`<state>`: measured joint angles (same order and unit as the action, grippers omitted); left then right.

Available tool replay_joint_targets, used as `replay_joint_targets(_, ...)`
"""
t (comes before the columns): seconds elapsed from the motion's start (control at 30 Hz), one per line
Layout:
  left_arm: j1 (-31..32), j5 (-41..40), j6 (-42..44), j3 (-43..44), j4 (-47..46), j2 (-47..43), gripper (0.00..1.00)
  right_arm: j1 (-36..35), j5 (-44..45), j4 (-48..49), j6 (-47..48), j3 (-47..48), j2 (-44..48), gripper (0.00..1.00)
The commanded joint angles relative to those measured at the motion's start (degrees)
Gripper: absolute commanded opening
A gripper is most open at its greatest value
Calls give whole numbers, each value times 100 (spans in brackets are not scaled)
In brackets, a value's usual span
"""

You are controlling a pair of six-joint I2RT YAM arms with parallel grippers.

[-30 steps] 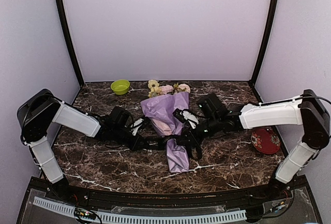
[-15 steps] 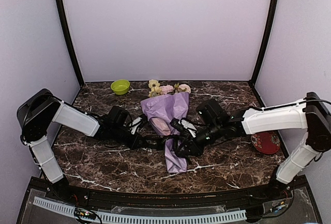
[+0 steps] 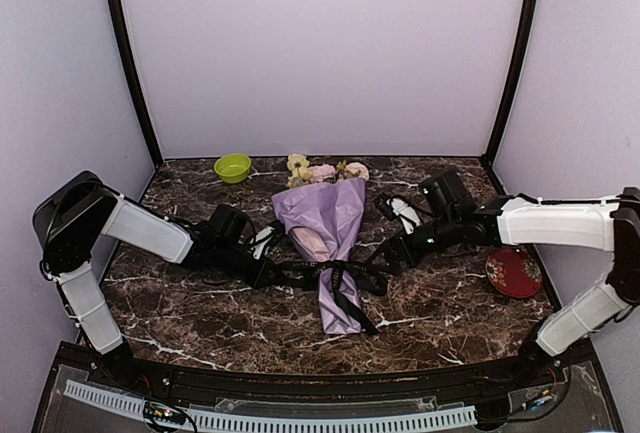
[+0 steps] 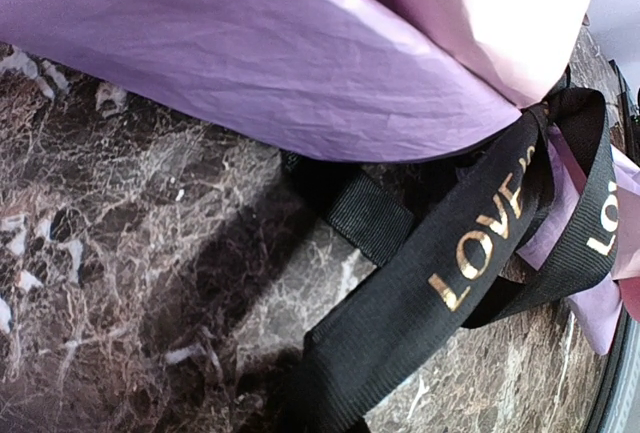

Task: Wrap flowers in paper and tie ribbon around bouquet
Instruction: Tie the half-tied ribbon around the folded bouquet.

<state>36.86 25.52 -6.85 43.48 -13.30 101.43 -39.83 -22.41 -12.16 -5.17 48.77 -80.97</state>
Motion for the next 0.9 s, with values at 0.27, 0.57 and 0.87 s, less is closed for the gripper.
replay_joint_targets(0.27,-52,-190,70,69,400,46,0,-648,1824,-397,713,-204,-960,94)
replay_joint_targets(0.57,-56,-231,106,84,445,13,0,-668,1586,-556,821,339,-1672,75)
replay_joint_targets(0.87,-305,-154,-180,-75,184,-173,0,-668,1251,-796,754,510,-1797,6)
